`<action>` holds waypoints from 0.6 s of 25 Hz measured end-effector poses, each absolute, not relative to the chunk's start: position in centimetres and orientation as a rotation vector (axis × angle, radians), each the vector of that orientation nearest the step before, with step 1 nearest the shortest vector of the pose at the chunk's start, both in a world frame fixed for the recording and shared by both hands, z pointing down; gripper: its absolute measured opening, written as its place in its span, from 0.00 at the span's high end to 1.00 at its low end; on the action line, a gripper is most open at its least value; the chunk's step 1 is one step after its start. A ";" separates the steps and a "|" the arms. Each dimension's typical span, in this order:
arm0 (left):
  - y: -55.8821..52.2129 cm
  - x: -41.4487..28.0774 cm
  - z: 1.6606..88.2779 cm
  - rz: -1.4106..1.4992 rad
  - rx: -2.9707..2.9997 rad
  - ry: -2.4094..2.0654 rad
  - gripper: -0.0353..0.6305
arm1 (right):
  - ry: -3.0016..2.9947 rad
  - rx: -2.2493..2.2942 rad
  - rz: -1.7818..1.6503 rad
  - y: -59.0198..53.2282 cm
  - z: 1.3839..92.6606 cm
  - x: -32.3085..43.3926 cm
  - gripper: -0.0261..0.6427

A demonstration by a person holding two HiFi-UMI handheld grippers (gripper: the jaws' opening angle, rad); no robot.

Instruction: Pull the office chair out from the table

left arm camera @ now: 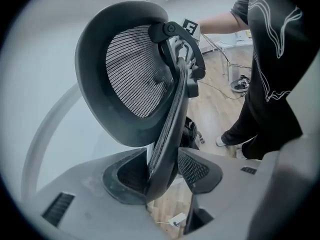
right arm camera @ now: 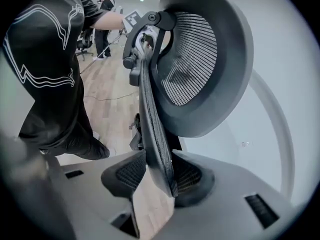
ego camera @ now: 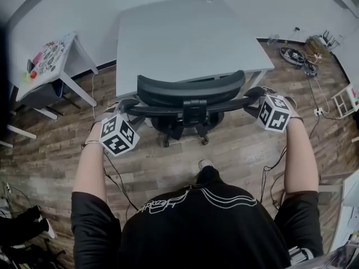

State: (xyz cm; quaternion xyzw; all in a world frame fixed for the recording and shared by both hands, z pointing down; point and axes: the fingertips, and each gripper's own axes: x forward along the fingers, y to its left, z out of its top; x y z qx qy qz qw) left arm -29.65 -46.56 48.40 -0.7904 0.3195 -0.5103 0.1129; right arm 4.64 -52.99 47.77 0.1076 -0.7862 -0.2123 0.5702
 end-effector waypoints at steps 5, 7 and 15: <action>-44.9 -29.1 48.7 -1.479 -2.307 0.926 0.67 | -1.823 0.314 -0.496 -50.9 48.2 5.3 0.69; -44.1 -28.4 48.9 -1.469 -2.299 0.928 0.67 | -1.818 0.333 -0.501 -50.2 48.5 5.9 0.68; -42.1 -27.5 48.6 -1.501 -2.293 0.954 0.67 | -1.820 0.345 -0.500 -48.7 48.3 6.8 0.68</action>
